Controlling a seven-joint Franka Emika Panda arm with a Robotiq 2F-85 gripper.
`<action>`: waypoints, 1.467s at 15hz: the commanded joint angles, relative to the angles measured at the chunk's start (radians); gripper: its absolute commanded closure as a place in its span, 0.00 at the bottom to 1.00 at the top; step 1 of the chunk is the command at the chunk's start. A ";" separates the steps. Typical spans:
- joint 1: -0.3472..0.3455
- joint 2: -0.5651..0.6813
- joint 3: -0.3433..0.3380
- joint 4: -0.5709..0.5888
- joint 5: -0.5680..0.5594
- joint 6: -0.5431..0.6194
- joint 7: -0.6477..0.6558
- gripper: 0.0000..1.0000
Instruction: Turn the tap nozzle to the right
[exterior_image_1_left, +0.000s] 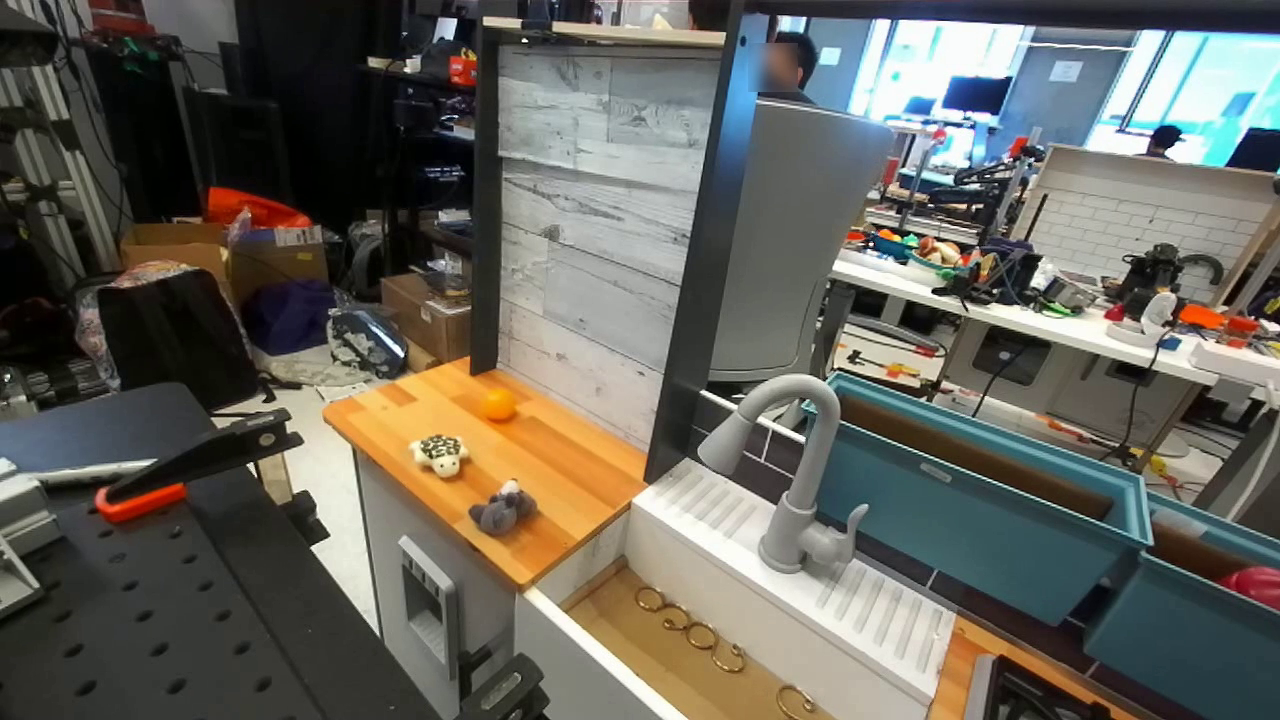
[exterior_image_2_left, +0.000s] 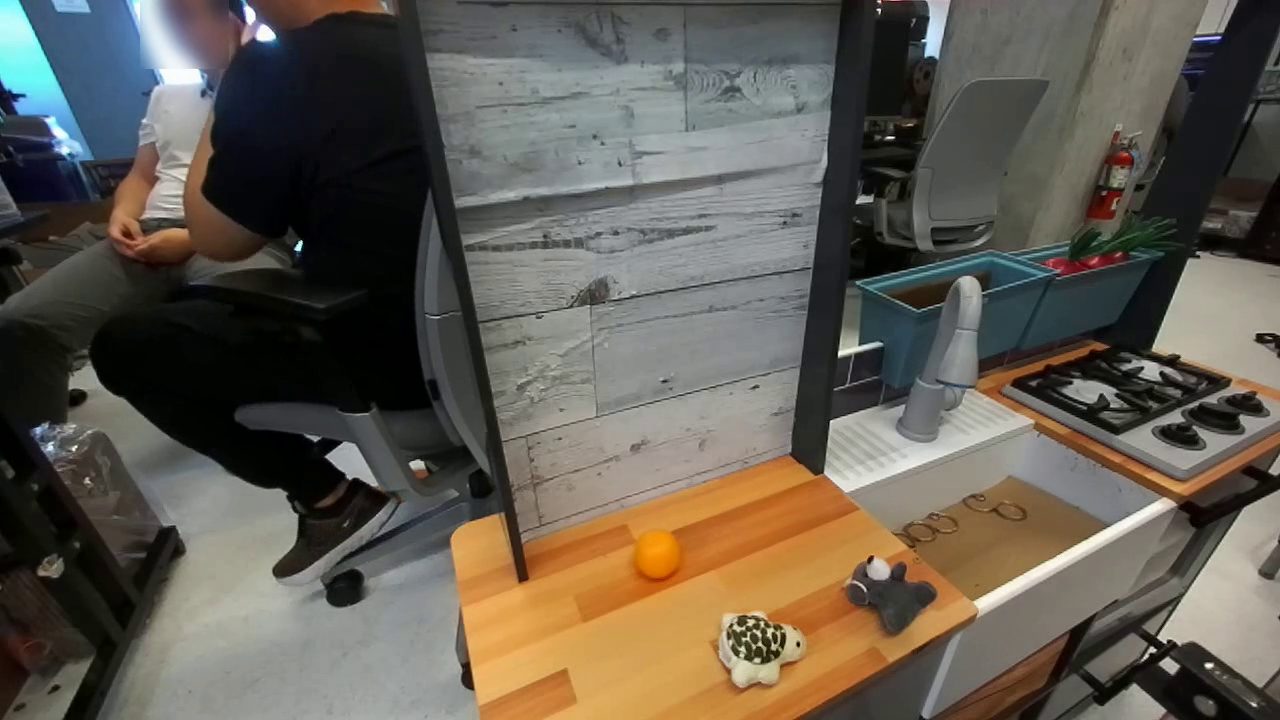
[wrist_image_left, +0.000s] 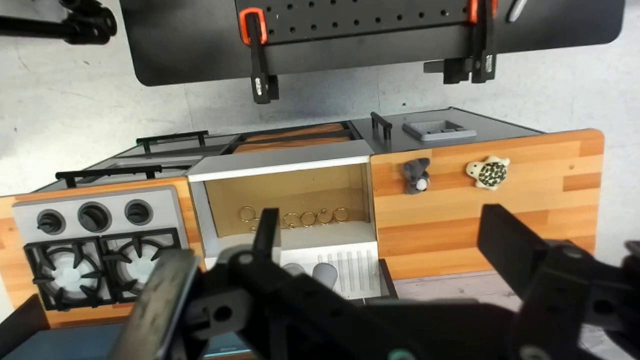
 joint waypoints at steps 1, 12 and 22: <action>-0.003 0.200 0.053 0.020 -0.068 0.186 0.085 0.00; 0.044 0.725 0.024 0.214 -0.232 0.517 0.405 0.00; 0.127 1.054 -0.089 0.484 -0.084 0.662 0.530 0.00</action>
